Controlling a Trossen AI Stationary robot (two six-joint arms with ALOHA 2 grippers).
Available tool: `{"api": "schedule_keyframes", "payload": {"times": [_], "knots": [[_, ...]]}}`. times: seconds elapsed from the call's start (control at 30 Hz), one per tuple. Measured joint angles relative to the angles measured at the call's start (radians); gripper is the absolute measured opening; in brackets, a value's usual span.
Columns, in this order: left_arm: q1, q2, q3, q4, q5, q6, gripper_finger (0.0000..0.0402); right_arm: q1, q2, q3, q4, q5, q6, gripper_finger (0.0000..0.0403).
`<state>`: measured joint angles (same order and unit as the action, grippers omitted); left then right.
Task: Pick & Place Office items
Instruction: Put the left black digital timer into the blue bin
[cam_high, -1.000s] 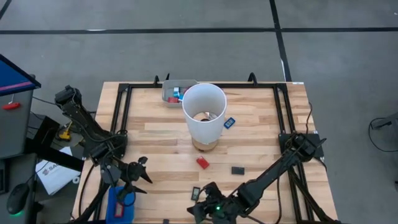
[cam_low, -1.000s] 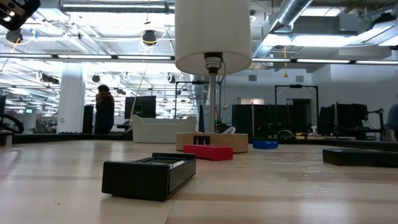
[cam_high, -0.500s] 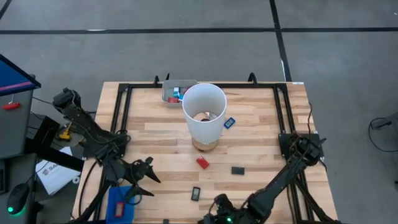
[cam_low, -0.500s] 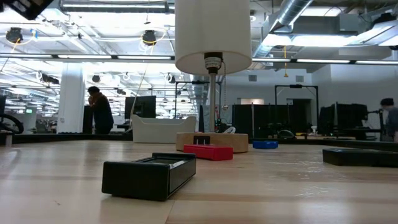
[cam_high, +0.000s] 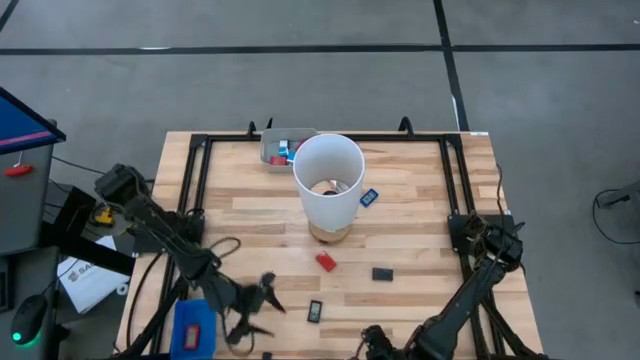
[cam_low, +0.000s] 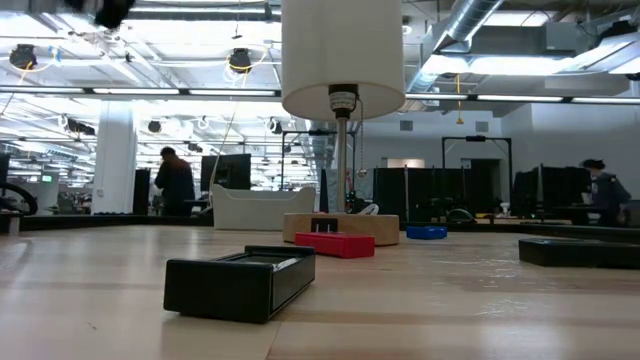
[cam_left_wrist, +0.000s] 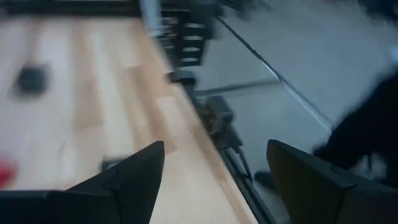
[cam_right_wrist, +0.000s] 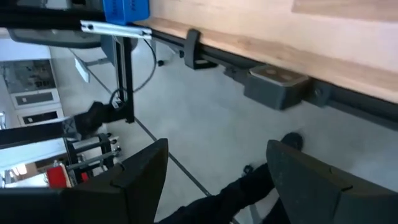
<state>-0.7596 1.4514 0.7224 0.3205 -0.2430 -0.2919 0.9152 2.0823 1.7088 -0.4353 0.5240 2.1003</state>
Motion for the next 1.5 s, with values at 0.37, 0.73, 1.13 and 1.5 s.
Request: {"api": "schedule_keyframes", "payload": {"times": [0.37,0.73,1.13,1.5], "knots": [[0.181,0.260,0.147,-0.012,0.156,0.193,0.0305,0.079,0.000,0.000,-0.070,0.077,0.074,0.0264],[0.259,0.425,0.248,-0.007,0.352,0.304,0.0305,0.086,0.000,0.000,-0.093,0.091,0.074,0.0264],[0.287,0.447,0.257,-0.050,0.479,0.472,0.0305,0.086,0.000,0.000,-0.088,0.105,0.074,0.0264],[0.371,0.465,0.258,-0.052,0.479,0.479,0.0305,0.072,0.000,0.000,-0.088,0.105,0.074,0.0264]]}}
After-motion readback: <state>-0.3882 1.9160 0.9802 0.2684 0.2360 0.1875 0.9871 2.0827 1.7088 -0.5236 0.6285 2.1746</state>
